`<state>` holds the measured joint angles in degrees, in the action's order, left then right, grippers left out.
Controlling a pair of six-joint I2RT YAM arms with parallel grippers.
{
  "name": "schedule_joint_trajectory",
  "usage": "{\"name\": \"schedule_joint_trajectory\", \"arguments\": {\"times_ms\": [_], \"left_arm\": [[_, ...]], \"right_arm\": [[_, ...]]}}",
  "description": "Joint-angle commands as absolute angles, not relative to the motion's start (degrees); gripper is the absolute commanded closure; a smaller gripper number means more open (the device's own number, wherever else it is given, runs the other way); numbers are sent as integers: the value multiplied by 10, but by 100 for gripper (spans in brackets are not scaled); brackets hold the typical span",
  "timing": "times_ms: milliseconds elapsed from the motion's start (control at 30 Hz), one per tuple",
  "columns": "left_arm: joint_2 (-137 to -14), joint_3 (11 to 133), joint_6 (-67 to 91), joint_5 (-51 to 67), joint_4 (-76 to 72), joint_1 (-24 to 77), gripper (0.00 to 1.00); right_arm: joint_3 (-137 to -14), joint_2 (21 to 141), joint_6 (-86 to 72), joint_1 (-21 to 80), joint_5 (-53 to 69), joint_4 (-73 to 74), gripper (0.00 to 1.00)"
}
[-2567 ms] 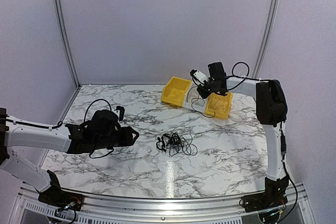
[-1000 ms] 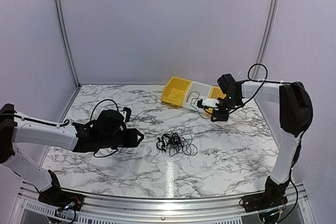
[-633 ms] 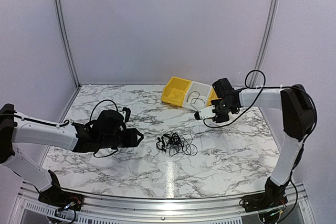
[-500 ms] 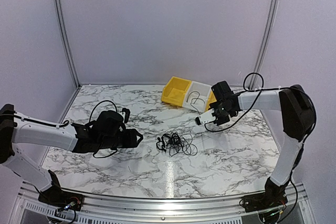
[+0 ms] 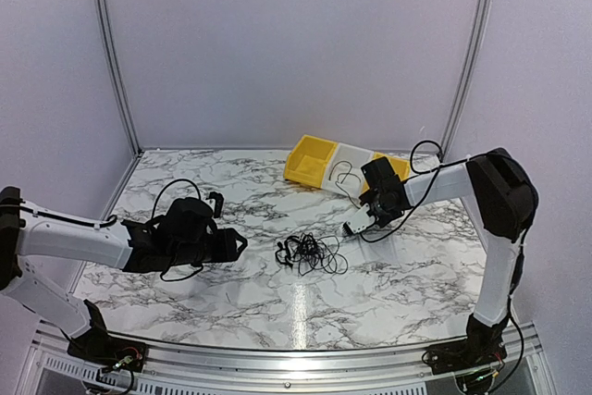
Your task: Untangle the cables
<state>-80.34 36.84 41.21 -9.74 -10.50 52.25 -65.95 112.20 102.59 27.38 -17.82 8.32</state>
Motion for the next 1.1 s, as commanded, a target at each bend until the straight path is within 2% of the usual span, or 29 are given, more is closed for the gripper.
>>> {"name": "schedule_joint_trajectory", "arguments": {"times_ms": [0,67,167,200,333,433,633,1067], "left_arm": [[-788,359,416,-112,-116,525,52],[-790,358,417,-113,-117,525,52],[-794,360,418,-111,-118,525,52],[-797,361,418,-110,-118,525,52],[-802,364,416,-108,-118,525,52],[-804,364,416,-108,-119,525,52],[-819,377,410,-98,-120,525,52],[-806,378,413,-99,-109,525,52]], "right_arm": [[-664,1141,1051,279,-213,51,71],[-664,1147,1055,279,-222,37,77],[-671,1151,1053,279,-228,28,99],[-677,1149,1047,281,-222,36,100],[-713,1106,1002,293,-158,107,100],[-783,1095,917,294,-90,183,100],[-1018,1200,783,271,-59,361,100],[-1154,1323,761,227,-63,375,100]]}}
